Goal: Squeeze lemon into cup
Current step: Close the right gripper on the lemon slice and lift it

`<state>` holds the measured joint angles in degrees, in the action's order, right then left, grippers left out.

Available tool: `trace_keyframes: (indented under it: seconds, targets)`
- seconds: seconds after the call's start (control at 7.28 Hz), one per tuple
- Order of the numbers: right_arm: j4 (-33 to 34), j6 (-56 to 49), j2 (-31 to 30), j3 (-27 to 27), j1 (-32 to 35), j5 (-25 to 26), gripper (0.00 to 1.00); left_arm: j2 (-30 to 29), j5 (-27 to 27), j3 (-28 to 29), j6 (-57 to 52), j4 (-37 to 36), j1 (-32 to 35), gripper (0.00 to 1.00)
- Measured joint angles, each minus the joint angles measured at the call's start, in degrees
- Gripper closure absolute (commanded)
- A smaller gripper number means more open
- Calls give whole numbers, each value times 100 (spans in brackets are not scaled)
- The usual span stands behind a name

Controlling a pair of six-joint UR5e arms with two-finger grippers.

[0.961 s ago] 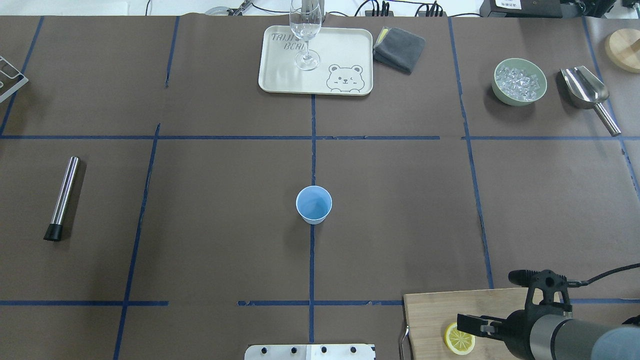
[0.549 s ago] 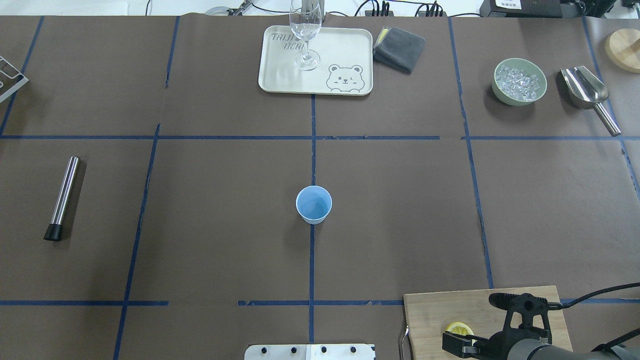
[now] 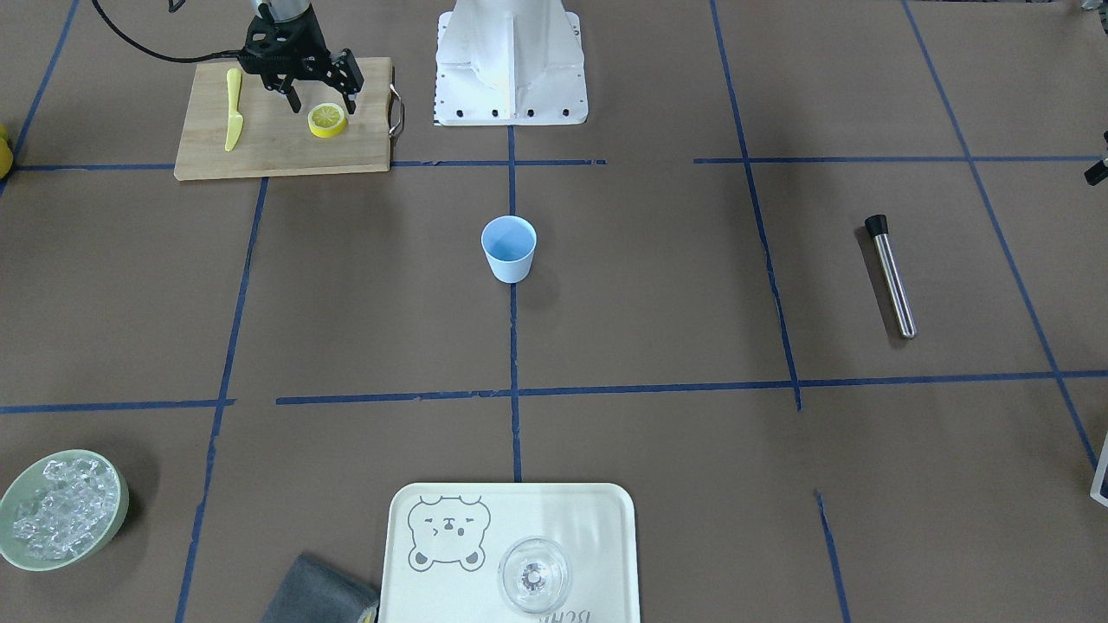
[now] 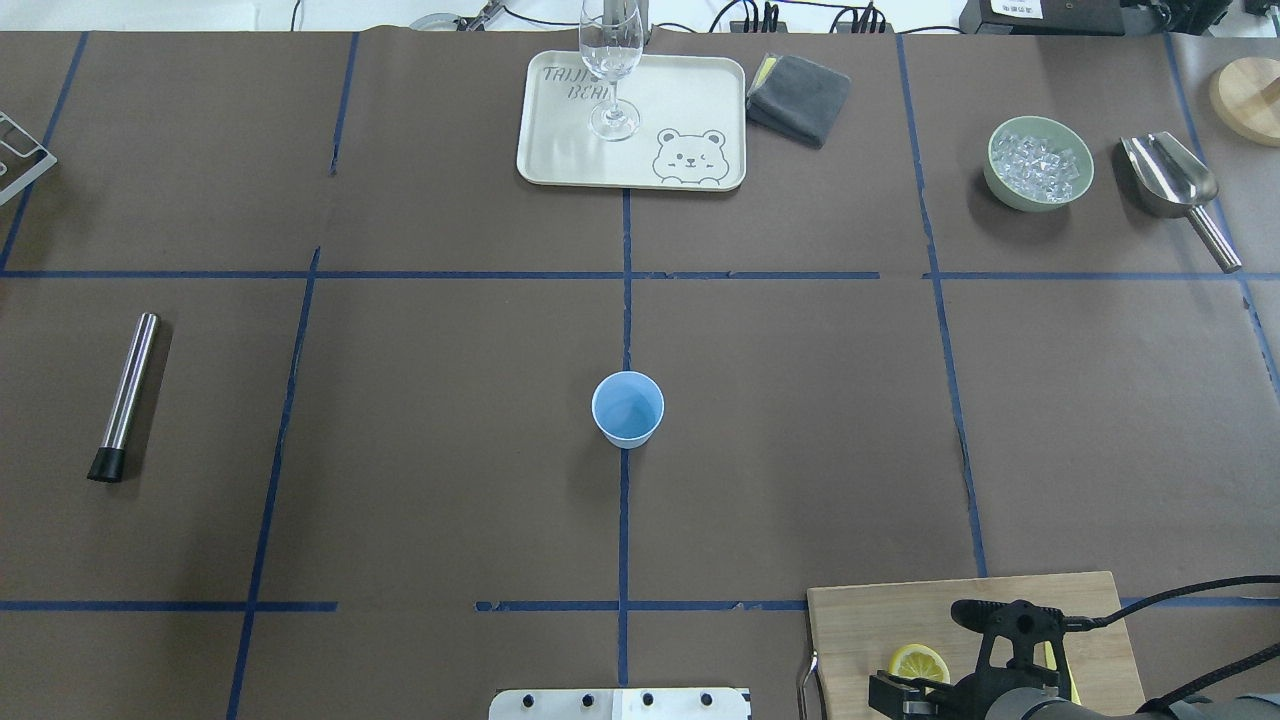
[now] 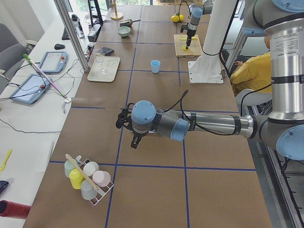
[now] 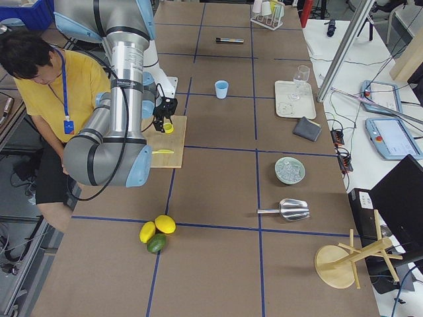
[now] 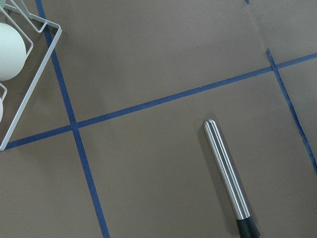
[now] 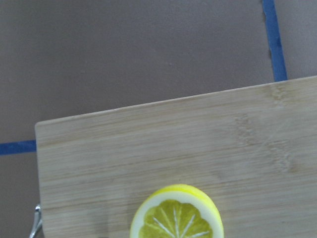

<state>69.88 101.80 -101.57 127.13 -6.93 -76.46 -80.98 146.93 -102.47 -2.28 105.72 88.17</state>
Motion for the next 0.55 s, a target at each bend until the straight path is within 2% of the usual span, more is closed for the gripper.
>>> trace_keyframes:
  seconds: [0.14, 0.55]
  targets:
    - [-7, 4, 12, -30, 3, -3, 8, 2, 1, -2, -3, 1, 1, 0]
    - [-17, 1, 37, -46, -5, 0, 8, 28, 2, -15, -9, 1, 6, 0]
